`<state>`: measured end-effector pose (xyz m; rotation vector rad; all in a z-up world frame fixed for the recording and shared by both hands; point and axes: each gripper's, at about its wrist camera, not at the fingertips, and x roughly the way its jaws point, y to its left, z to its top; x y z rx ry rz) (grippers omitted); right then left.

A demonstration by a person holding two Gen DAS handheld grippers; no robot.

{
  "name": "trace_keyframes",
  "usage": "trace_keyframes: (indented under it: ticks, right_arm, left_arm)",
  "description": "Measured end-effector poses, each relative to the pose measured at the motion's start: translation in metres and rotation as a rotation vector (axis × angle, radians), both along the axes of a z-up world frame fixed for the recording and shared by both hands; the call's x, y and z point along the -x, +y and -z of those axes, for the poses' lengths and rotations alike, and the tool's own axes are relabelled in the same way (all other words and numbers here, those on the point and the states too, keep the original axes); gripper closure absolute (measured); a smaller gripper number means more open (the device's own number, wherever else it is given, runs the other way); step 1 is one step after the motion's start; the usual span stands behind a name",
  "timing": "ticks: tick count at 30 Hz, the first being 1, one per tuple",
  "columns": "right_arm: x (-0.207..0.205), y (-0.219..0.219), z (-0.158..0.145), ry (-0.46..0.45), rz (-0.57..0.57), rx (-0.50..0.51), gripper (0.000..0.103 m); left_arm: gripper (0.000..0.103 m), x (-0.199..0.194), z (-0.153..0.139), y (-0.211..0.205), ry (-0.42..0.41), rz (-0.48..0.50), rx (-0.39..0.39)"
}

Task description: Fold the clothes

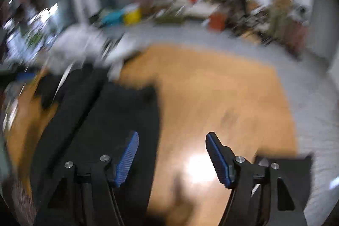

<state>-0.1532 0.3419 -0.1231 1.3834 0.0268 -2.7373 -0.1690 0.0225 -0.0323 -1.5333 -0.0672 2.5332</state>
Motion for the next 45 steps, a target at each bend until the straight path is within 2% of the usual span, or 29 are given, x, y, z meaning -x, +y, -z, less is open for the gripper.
trace_keyframes:
  ticks: [1,3,5,7,8,9,10,11,12,13,14,15,16,19,20,23,25,26,29,30,33,36,38,39,40,41,43,44,45]
  right_arm:
    - [-0.018,-0.005,0.018,-0.050,-0.042,0.007,0.033]
    - [-0.042,-0.017,0.043,-0.113,-0.082,-0.001,0.032]
    - [-0.054,-0.027,0.058,-0.136,-0.104,-0.007,0.029]
    - [-0.052,-0.031,0.061,-0.138,-0.096,0.013,0.029]
    - [-0.049,-0.033,0.061,-0.137,-0.093,0.032,0.033]
    - [-0.047,-0.035,0.061,-0.136,-0.091,0.051,0.047]
    - [-0.047,-0.038,0.058,-0.138,-0.107,0.060,0.056]
    - [-0.048,-0.046,0.056,-0.136,-0.138,0.027,0.071]
    - [-0.051,-0.051,0.055,-0.123,-0.158,-0.013,0.085]
    - [-0.054,-0.057,0.054,-0.104,-0.175,-0.063,0.094]
    - [-0.055,-0.060,0.050,-0.085,-0.178,-0.082,0.098]
    - [-0.060,-0.055,0.042,-0.065,-0.162,-0.066,0.098]
    - [-0.063,-0.049,0.035,-0.044,-0.145,-0.050,0.099]
    - [-0.063,-0.026,0.008,0.032,-0.076,-0.017,0.099]
    - [-0.061,-0.018,-0.003,0.061,-0.044,-0.038,0.099]
    - [-0.057,0.008,-0.038,0.168,0.063,-0.096,0.099]
    - [-0.056,0.035,-0.071,0.259,0.165,-0.095,0.099]
    - [-0.057,0.047,-0.084,0.297,0.206,-0.091,0.099]
    - [-0.056,0.072,-0.112,0.375,0.308,-0.122,0.099]
    - [-0.055,0.076,-0.112,0.361,0.324,-0.134,0.099]
    - [-0.054,0.068,-0.085,0.214,0.279,-0.159,0.099]
    - [-0.076,0.041,-0.024,0.001,0.137,-0.204,0.099]
    - [-0.097,0.031,0.023,-0.162,0.054,-0.153,0.097]
    - [-0.106,0.028,0.043,-0.233,0.031,-0.128,0.092]
    - [-0.112,0.030,0.054,-0.265,0.021,-0.101,0.085]
    - [-0.117,0.032,0.063,-0.293,0.013,-0.074,0.071]
    - [-0.119,0.044,0.053,-0.260,0.037,-0.029,0.061]
    - [-0.118,0.051,0.042,-0.227,0.058,-0.014,0.052]
    - [-0.115,0.058,0.027,-0.177,0.079,-0.001,0.043]
  left_arm:
    - [0.028,-0.012,0.017,-0.006,-0.060,0.019,0.068]
    - [0.028,-0.031,0.051,-0.010,-0.194,0.058,0.117]
    - [0.028,-0.041,0.070,-0.008,-0.249,0.065,0.110]
    - [0.028,-0.047,0.084,-0.004,-0.276,0.065,0.109]
    - [0.028,-0.048,0.088,-0.001,-0.274,0.060,0.118]
    - [0.028,-0.049,0.091,0.003,-0.277,0.056,0.124]
    - [0.029,-0.049,0.095,0.007,-0.284,0.060,0.129]
    - [0.030,-0.049,0.098,0.010,-0.292,0.066,0.134]
    - [0.046,-0.049,0.101,0.014,-0.304,0.068,0.143]
    - [0.061,-0.048,0.101,0.015,-0.308,0.061,0.138]
    - [0.083,-0.048,0.101,0.015,-0.309,0.052,0.130]
    - [0.096,-0.047,0.099,0.016,-0.315,0.050,0.093]
    - [0.096,-0.046,0.096,0.017,-0.318,0.049,0.064]
    - [0.096,-0.038,0.077,0.020,-0.260,0.040,0.039]
    - [0.096,-0.034,0.067,0.020,-0.232,0.030,0.018]
    - [0.097,-0.016,0.016,0.020,-0.070,-0.001,-0.088]
    - [0.096,-0.004,-0.022,0.024,0.044,-0.001,-0.170]
    - [0.096,0.002,-0.037,0.026,0.076,0.007,-0.208]
    - [0.096,0.013,-0.067,0.036,0.098,0.041,-0.308]
    - [0.096,0.009,-0.059,0.039,0.072,0.066,-0.277]
    - [0.096,-0.011,-0.021,0.048,-0.034,0.152,-0.127]
    - [0.096,-0.030,0.018,0.057,-0.139,0.236,0.023]
    - [0.096,-0.043,0.043,0.062,-0.209,0.292,0.123]
    - [0.095,-0.056,0.061,0.058,-0.278,0.321,0.162]
    - [0.093,-0.065,0.074,0.051,-0.335,0.335,0.169]
    - [0.092,-0.069,0.083,0.043,-0.382,0.344,0.149]
    - [0.079,-0.074,0.089,0.027,-0.450,0.346,0.109]
    - [0.064,-0.074,0.087,0.021,-0.466,0.337,0.099]
    - [0.055,-0.072,0.079,0.015,-0.464,0.323,0.074]
